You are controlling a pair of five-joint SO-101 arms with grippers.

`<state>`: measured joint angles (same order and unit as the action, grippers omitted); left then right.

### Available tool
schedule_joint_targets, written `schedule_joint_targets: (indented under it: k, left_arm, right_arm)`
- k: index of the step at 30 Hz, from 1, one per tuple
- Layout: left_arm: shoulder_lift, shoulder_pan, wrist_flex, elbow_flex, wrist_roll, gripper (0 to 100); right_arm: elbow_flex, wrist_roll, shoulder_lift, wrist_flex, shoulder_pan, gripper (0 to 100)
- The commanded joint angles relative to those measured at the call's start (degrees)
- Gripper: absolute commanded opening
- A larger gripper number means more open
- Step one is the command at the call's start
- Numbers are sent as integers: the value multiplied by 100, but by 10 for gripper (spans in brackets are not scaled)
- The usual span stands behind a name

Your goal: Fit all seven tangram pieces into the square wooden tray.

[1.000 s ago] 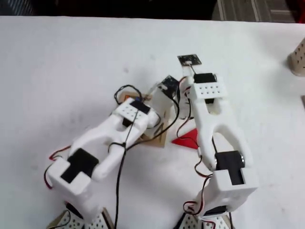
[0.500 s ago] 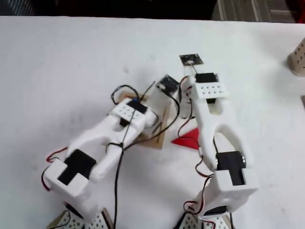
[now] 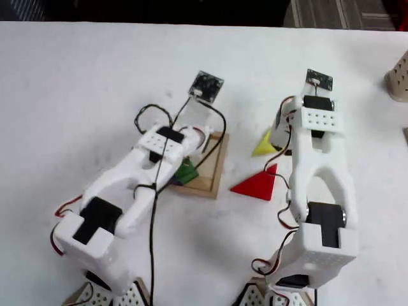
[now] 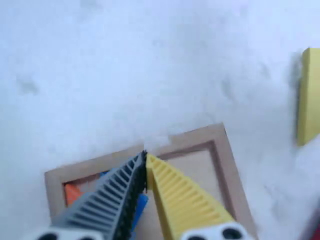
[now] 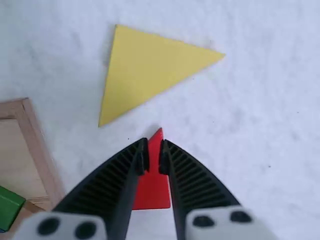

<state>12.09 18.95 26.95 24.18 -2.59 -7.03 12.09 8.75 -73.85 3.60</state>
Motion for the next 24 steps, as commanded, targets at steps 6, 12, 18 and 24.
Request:
schedule_joint_targets:
  k: [6,12,18,24]
  left_arm:
    - [1059,-286,70,-1310,-53,22]
    - [1244,-541,774,-1618,-53,22]
    - [1244,-523,1284,-1618,-44,22]
    - [1244,-505,1451,-1618,-44,22]
  right_arm:
    - [273,53,-330,75,13,46]
    - [273,53,-321,75,4,46]
    - [264,53,-321,154,4,46]
    - [264,53,-321,154,4,46]
